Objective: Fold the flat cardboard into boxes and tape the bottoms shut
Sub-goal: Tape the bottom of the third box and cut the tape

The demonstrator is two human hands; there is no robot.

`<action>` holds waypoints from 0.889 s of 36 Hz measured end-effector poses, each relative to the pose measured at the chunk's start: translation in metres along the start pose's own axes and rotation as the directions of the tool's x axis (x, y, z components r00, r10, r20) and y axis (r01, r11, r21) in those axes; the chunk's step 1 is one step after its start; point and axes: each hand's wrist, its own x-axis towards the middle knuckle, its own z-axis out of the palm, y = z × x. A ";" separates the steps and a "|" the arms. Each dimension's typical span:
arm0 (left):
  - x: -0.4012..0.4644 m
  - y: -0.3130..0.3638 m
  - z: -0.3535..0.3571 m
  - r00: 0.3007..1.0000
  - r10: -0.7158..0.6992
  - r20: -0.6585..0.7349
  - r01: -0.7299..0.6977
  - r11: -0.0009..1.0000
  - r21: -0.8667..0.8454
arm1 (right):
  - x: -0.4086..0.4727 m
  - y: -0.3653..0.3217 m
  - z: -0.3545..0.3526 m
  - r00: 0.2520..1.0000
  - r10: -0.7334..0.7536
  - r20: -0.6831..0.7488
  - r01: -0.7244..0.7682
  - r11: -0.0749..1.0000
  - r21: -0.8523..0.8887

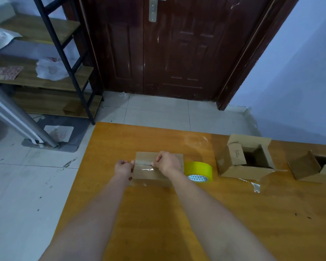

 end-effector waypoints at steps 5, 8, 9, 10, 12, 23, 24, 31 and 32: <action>-0.007 -0.007 0.002 0.999 -0.007 0.034 0.007 1.000 -0.001 | 0.001 0.003 0.002 1.000 -0.020 -0.008 0.020 1.000 0.001; -0.007 -0.006 -0.001 1.000 -0.005 0.023 0.003 0.993 0.122 | 0.000 0.003 0.002 1.000 -0.025 -0.008 0.025 1.000 0.008; -0.006 -0.005 -0.003 1.000 0.010 -0.006 -0.009 0.979 0.202 | 0.000 0.003 0.002 1.000 -0.029 -0.006 0.029 1.000 0.010; -0.005 -0.004 -0.004 0.999 0.025 -0.041 -0.013 0.960 0.280 | -0.001 0.004 0.002 0.999 -0.032 -0.006 0.032 0.999 0.013; -0.009 0.000 -0.005 0.989 0.063 -0.133 -0.011 0.933 0.360 | -0.002 0.004 0.003 0.999 -0.036 -0.010 0.036 0.999 0.019; -0.047 0.002 0.021 0.869 0.494 -0.025 -0.382 0.702 0.601 | -0.002 0.008 0.008 0.998 -0.066 0.019 0.064 0.992 0.105; -0.046 0.001 0.022 0.876 0.483 -0.007 -0.374 0.687 0.623 | -0.002 0.010 0.008 0.997 -0.071 0.034 0.065 0.987 0.149; -0.036 -0.001 0.021 0.894 0.447 -0.030 -0.347 0.732 0.586 | -0.003 0.041 -0.015 0.991 -0.075 0.111 -0.011 0.783 0.623; -0.035 -0.001 0.020 0.895 0.445 -0.035 -0.348 0.746 0.568 | -0.002 0.049 -0.019 0.993 -0.061 0.105 -0.025 0.745 0.667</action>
